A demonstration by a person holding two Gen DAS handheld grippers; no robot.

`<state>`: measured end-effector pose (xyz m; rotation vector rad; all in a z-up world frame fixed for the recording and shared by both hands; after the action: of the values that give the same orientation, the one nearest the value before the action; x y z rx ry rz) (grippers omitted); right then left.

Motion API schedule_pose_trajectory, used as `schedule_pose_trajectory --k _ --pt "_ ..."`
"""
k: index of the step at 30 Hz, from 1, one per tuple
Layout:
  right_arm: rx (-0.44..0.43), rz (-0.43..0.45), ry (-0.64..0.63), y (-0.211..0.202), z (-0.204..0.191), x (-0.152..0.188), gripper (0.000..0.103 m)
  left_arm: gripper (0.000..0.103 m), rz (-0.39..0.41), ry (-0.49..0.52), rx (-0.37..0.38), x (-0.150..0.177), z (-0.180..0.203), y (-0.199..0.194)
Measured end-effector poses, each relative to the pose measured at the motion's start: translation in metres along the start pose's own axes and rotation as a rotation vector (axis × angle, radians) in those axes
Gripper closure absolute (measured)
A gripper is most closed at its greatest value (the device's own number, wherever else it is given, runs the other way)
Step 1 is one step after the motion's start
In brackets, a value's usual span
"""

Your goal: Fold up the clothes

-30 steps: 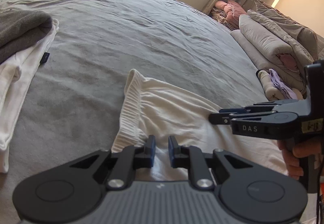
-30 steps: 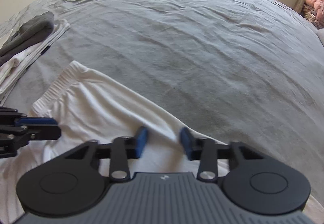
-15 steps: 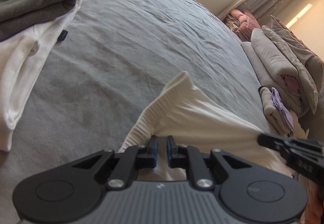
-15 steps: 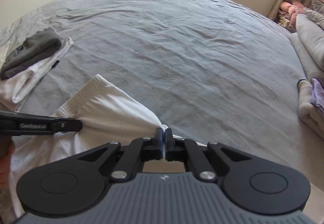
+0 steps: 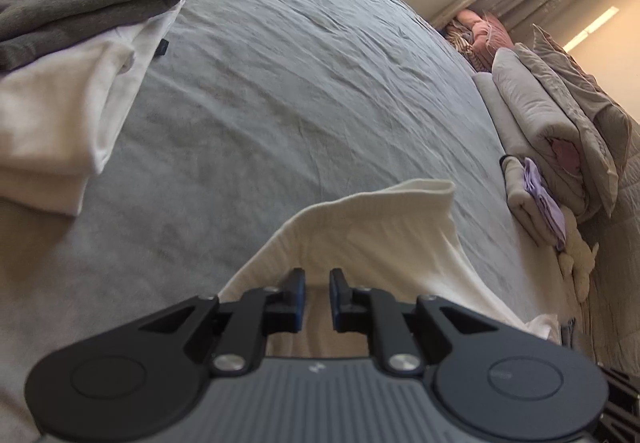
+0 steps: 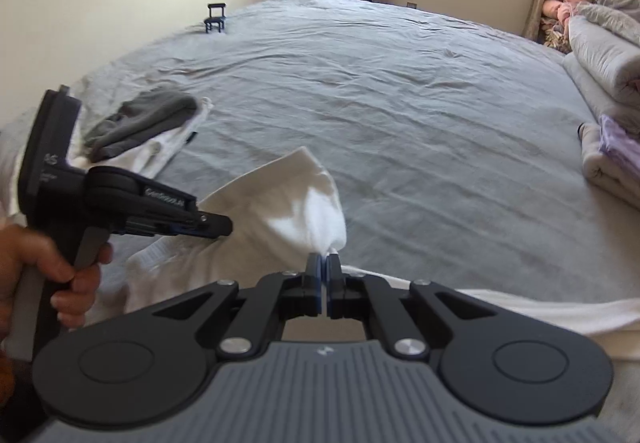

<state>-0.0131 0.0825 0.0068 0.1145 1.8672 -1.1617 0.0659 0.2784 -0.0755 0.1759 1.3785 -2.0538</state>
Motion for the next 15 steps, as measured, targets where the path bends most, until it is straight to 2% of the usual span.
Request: schedule_pose_trajectory --k 8,12,15 --pt "-0.153 0.084 0.075 -0.032 -0.013 0.034 0.1 0.086 0.016 0.072 -0.021 0.017 -0.007 -0.026" --pt "-0.215 0.068 0.095 -0.032 -0.018 0.052 0.1 0.083 -0.004 0.03 0.023 0.024 0.001 -0.037" --pt "-0.251 0.03 0.111 -0.023 -0.017 0.068 0.1 0.064 0.006 0.089 0.05 0.034 0.026 -0.053"
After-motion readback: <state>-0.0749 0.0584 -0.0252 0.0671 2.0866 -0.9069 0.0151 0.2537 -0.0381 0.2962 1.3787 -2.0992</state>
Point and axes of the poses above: each gripper's, at about its wrist camera, not at the fingertips, and y roughly the way its jaws point, z to its right, x to its underside, the point moved 5 cm from there along y, roughly the way its jaws point, and after that the axes turned 8 degrees about -x, right-handed, at the moved point
